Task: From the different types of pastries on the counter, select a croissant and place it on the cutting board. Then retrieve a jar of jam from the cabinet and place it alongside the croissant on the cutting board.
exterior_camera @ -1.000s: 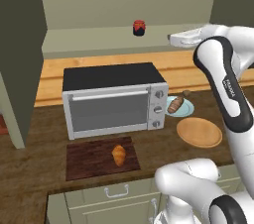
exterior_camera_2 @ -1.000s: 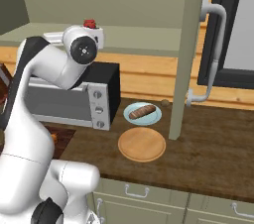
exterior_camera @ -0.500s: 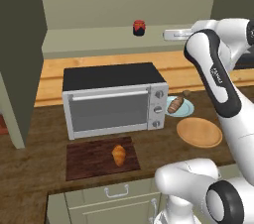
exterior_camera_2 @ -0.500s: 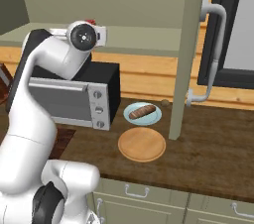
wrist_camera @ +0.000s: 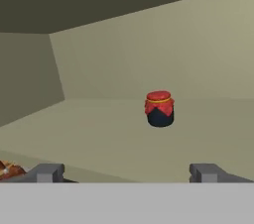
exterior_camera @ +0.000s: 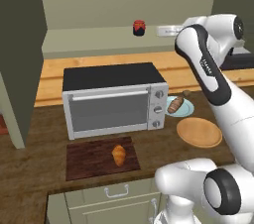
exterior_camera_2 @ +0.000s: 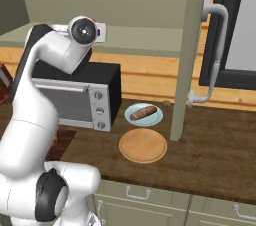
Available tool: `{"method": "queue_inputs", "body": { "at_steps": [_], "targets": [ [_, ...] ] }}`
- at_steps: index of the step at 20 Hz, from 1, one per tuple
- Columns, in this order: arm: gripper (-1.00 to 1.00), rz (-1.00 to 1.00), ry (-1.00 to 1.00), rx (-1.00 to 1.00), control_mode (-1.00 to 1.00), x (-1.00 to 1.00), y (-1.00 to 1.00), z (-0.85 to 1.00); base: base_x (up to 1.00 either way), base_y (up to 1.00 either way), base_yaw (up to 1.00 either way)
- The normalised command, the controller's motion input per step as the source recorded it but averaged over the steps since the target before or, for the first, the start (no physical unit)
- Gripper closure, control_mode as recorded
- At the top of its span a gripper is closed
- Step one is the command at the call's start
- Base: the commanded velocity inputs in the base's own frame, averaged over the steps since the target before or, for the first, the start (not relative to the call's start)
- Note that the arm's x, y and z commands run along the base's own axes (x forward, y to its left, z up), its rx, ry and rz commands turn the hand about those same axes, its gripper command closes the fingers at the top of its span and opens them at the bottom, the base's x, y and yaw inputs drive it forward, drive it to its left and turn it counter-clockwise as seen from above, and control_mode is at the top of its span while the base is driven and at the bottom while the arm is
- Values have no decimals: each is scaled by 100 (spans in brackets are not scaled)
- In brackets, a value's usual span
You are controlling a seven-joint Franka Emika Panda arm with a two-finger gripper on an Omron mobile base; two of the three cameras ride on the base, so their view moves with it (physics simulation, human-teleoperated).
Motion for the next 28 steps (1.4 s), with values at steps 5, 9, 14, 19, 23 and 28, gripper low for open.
{"method": "queue_inputs", "body": {
  "at_steps": [5, 9, 14, 19, 23, 28],
  "targets": [
    [-100, 0, 8, 0, -100, 41, 3, 0, 0, 0, 0],
    [-100, 0, 12, 0, -100, 29, 0, 4, 0, 0, 0],
    [-100, 0, 8, 0, -100, 34, 1, 4, 0, 0, 0],
    [-100, 0, -1, 0, -100, 32, 0, 0, 0, 0, 0],
    [-100, 0, -10, 0, -100, 10, 4, -1, 0, 0, 0],
    [-100, 0, -17, 0, -100, 14, 14, -27, 0, 0, 0]
  ]
}}
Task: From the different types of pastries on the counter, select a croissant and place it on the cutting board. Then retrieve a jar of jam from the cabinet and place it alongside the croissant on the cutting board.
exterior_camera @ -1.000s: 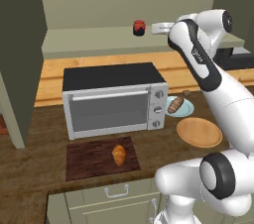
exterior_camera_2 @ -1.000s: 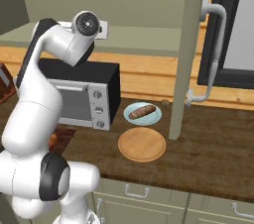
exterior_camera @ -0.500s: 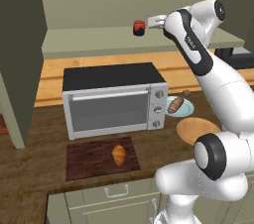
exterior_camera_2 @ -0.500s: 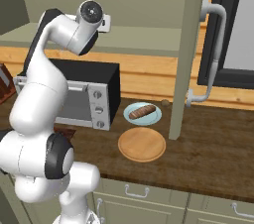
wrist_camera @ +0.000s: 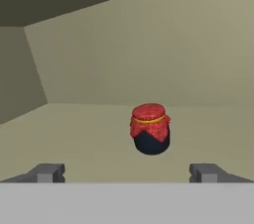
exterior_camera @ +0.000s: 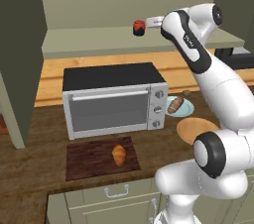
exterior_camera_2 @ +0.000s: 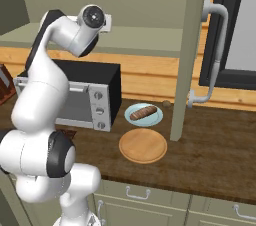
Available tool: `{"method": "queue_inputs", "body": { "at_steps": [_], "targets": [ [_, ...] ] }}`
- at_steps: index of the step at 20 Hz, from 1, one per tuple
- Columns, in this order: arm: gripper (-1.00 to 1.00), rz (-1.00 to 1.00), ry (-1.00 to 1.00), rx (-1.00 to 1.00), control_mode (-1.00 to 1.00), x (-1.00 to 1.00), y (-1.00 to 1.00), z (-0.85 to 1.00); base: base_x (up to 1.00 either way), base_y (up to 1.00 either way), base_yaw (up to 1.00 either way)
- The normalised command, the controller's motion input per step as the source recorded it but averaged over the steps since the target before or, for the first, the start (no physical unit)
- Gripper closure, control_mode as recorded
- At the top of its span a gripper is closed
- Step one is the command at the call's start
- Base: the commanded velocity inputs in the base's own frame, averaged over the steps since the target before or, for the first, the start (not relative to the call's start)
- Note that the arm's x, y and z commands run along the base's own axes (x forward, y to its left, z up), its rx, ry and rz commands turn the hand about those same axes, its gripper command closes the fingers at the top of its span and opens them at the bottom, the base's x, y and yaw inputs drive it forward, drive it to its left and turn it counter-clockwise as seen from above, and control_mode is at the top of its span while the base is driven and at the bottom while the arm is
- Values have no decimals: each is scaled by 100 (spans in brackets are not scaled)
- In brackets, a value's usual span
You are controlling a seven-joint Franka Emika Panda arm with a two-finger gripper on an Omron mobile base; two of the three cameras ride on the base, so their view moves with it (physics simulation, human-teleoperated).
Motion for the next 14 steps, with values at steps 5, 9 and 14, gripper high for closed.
{"method": "queue_inputs", "body": {
  "at_steps": [5, 9, 14],
  "targets": [
    [-100, 0, -6, 0, -100, 35, 6, -28, 0, 0, 0],
    [-100, -4, 3, -4, -100, 59, 0, 0, 0, 0, 0],
    [-100, -5, 5, -6, -100, 48, 0, 0, 0, 0, 0]
  ]
}}
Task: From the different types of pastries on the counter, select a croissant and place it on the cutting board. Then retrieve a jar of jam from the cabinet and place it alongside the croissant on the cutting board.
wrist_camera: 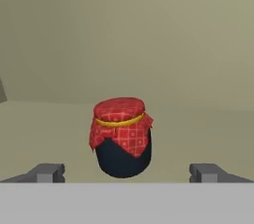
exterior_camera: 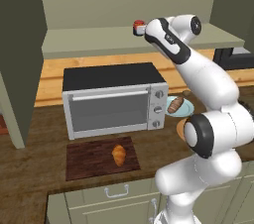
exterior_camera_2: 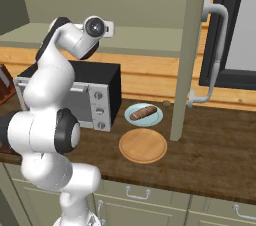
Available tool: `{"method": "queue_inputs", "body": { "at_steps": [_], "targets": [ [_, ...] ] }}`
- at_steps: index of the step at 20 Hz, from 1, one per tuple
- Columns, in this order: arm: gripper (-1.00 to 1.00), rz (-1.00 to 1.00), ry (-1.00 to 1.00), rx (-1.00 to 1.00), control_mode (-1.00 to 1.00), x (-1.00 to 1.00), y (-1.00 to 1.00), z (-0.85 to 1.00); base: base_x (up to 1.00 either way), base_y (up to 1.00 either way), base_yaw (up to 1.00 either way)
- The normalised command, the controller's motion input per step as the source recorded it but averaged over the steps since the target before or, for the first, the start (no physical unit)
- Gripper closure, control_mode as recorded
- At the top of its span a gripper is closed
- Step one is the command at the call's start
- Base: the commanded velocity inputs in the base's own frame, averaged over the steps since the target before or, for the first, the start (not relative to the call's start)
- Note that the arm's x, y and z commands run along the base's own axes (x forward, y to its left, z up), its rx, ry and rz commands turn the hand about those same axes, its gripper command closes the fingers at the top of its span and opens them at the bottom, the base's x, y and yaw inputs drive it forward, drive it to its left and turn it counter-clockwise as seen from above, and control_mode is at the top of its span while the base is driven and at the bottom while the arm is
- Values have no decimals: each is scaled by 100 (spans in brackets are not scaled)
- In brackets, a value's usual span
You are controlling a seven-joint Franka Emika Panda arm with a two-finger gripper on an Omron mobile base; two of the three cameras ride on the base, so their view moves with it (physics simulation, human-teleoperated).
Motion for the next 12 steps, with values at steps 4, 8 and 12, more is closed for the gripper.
{"method": "queue_inputs", "body": {
  "at_steps": [4, 8, 12],
  "targets": [
    [-100, -2, 0, -2, -100, 34, 0, 0, 0, 0, 0],
    [-100, -1, 0, 0, -100, 37, 0, -2, 0, 0, 0],
    [-100, 0, 0, -1, -100, 35, 1, -8, 0, 0, 0]
  ]
}}
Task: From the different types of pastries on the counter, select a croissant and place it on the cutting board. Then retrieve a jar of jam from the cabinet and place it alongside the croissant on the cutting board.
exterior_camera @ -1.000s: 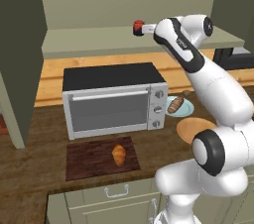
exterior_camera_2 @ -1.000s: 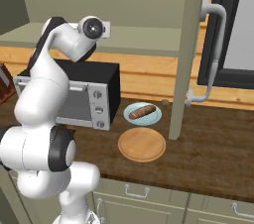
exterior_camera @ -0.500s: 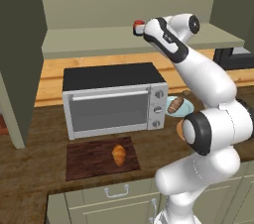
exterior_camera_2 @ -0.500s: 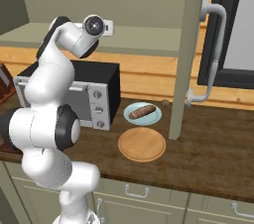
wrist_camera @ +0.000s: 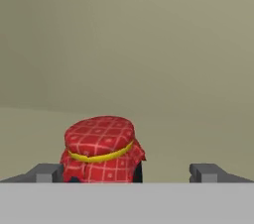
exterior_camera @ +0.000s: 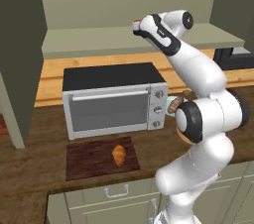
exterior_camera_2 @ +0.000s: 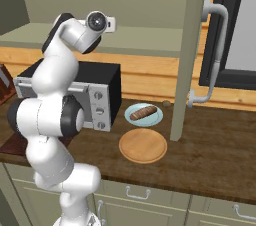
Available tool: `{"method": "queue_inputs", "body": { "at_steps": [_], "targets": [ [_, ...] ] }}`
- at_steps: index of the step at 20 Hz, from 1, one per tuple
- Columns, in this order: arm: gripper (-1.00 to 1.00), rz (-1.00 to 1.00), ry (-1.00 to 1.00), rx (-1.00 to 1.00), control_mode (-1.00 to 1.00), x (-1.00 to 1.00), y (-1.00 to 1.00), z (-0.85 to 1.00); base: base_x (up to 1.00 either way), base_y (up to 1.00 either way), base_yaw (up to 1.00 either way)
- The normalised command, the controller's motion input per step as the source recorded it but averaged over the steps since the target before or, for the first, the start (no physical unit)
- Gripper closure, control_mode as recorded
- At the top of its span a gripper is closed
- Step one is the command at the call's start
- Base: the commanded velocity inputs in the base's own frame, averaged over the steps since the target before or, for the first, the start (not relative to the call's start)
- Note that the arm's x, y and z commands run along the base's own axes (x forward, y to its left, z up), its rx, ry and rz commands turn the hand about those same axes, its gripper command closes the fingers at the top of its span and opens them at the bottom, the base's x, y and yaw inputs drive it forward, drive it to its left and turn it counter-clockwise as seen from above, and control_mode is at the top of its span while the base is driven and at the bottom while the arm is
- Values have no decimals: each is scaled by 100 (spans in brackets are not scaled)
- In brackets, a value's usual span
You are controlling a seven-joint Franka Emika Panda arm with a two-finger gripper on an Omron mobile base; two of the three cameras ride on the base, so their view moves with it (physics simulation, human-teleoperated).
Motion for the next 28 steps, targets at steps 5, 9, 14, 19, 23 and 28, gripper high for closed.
{"method": "queue_inputs", "body": {
  "at_steps": [5, 9, 14, 19, 23, 28],
  "targets": [
    [-100, 0, 0, -2, -100, 29, 12, -20, 0, 0, 0],
    [100, 0, 0, -4, -100, 17, 2, -24, 0, 0, 0],
    [100, 0, 2, -1, -100, 16, -5, 1, 0, 0, 0],
    [100, 5, -1, 1, -100, -44, -11, 25, 0, 0, 0],
    [100, 13, -4, 2, -100, -100, -15, 1, 0, 0, 0],
    [100, 14, -26, 11, -100, -100, -16, 17, 0, 0, 0]
  ]
}}
